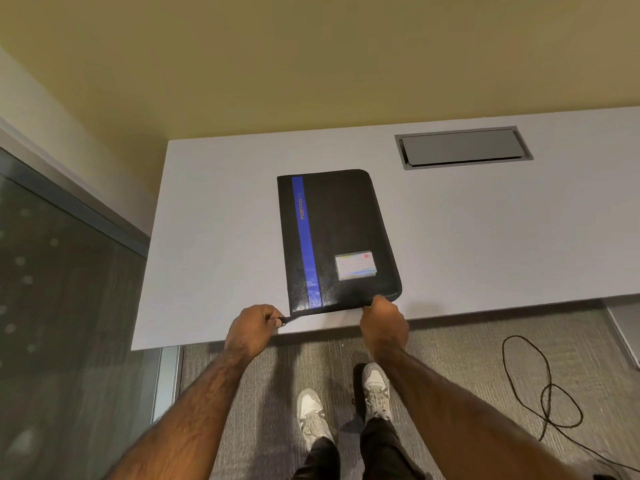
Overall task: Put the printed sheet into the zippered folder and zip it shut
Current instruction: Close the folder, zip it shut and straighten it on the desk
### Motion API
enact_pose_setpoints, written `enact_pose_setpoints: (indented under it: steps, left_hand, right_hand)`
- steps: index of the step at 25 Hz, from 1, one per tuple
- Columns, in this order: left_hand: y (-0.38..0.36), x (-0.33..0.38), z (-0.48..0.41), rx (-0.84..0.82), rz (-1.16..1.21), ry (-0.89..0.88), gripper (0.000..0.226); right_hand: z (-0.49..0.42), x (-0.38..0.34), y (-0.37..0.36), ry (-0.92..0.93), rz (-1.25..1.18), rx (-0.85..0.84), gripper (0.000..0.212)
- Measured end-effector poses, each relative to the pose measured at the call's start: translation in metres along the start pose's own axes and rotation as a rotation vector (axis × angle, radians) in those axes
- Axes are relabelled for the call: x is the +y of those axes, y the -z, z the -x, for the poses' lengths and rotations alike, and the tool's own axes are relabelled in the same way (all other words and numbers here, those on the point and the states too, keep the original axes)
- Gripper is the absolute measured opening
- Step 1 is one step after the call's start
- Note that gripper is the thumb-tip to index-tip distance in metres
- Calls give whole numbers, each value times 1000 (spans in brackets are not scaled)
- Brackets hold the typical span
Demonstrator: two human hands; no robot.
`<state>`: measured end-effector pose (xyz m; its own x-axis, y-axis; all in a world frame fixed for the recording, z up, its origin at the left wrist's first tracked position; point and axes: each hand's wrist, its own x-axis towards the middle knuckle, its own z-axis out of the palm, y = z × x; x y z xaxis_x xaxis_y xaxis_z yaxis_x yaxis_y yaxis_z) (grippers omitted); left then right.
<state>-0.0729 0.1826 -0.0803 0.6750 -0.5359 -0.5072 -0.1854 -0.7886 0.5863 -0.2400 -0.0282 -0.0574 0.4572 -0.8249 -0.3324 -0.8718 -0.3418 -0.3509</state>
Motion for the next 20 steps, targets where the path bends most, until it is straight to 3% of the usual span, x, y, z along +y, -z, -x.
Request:
enact_pose_setpoints:
  steps: [7,12,17,20]
  left_hand:
    - [16,4,1,-16,-106,9,22]
    - [25,13,1,-40,-222,-41,23]
    - [31,17,-2,-60,-272,-88,23]
    - [33,18,-1,-64,-304,-78,22]
  right_hand:
    - [-31,33,29,-58,103,28,13]
    - [-61,45,55,170,302,-52,4]
    - [-107,54,73,488,433,-178,10]
    - [-134,47,80,581,437,-281,21]
